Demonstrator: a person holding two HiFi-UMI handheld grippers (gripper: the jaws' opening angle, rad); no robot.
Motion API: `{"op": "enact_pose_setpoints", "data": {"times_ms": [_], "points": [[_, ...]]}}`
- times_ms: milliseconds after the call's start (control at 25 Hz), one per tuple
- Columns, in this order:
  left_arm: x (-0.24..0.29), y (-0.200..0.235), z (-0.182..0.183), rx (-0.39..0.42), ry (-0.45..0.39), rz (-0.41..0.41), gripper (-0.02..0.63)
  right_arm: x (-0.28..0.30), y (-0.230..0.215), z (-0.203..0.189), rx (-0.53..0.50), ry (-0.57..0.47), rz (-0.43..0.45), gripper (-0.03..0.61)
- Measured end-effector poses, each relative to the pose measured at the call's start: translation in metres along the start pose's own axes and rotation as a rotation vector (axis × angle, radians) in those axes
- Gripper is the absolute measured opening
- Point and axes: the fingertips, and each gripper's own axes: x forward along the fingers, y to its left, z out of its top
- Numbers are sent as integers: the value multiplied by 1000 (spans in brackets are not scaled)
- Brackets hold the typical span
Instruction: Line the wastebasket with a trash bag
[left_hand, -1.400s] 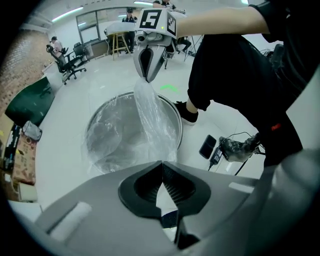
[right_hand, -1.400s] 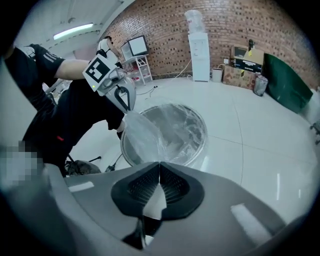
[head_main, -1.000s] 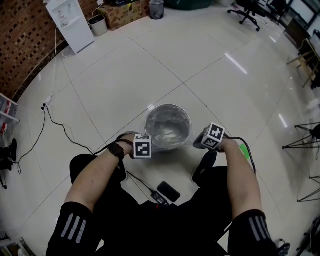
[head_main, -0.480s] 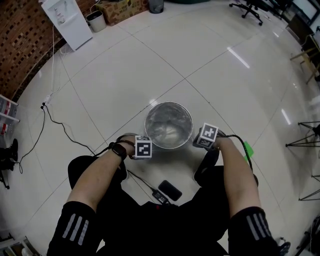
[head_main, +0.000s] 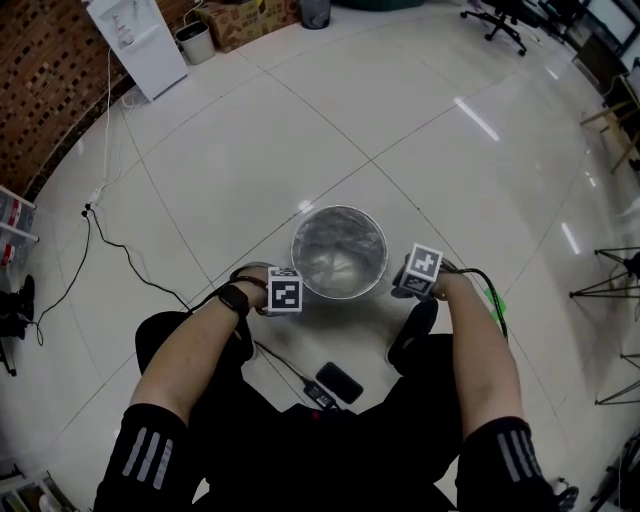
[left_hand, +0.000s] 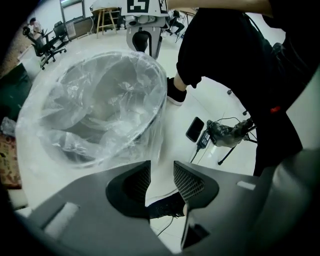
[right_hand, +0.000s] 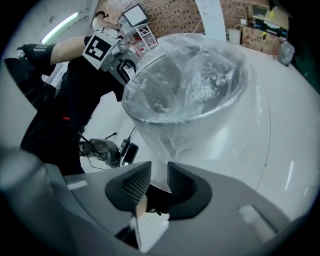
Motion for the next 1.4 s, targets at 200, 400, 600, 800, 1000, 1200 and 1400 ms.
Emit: {"op": "enact_pose_setpoints", "data": {"times_ms": [200,400,600,800,1000,1200,1400], "points": [[-40,4,-17,-61,13,0,149,-35,1,6,50,-113,19,114],[-89,43,-6,-224,-219,53,135,-90,-30,44,83,-365,-134,113],[-142,127,-9,-448,-458,247,60,-129,-63,73,177,-556,-240,114],[-131,170,-13,-637,-566,198,60,-122,-82,93,262,-621,-218,114],[-97,182,-11,-687,-569,109,61,-96,-97,93,280,-543,-213,114],[-81,189,-7,-684,-580,72,-6,-85,-107,91,315,-542,-182,81],[-78,196,-2,-671,-591,67,-6,-91,-120,86,356,-561,-214,6]]}}
